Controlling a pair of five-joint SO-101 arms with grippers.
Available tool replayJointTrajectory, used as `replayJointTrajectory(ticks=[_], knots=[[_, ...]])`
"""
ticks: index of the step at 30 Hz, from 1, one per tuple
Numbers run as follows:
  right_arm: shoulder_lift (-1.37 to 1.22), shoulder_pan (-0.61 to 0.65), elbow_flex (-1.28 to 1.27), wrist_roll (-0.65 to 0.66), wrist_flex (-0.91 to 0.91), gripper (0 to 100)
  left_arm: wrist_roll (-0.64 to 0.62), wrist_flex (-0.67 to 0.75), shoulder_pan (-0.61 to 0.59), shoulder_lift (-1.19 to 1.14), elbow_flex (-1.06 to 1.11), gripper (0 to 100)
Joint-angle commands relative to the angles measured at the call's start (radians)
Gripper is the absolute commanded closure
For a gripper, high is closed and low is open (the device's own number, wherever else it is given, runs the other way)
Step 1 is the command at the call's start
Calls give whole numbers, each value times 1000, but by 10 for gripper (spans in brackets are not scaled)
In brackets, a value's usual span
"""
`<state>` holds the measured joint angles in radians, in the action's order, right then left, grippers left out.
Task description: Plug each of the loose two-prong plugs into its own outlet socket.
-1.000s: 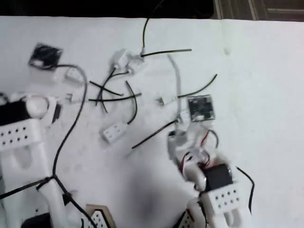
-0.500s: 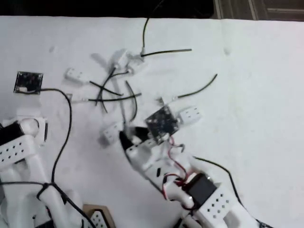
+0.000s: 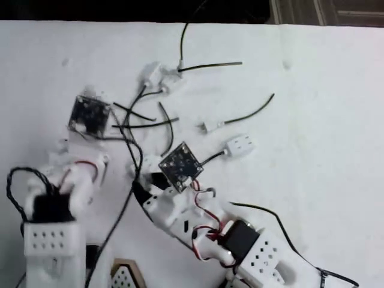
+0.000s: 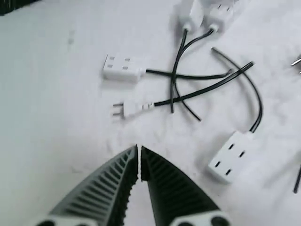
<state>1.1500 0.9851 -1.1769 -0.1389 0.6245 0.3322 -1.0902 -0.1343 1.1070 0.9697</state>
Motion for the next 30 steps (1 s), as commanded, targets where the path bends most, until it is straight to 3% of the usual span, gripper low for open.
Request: replayJointTrajectory(ticks=[1,6,13,23,27,30], knots=[[-15,5,31,-11,-21,981,-57,-8,143,173,48,962],[-22,7,31,-12,-18,981,-71,-9,297,278,130,962],[-15,7,31,-12,-12,981,-103,-3,406,326,170,965],[-15,5,31,-12,1,981,-97,-9,407,326,167,965],[-18,-15,31,-12,-2,981,-97,-9,320,326,150,965],[-25,-56,31,-12,-24,981,-100,-9,189,326,143,965]])
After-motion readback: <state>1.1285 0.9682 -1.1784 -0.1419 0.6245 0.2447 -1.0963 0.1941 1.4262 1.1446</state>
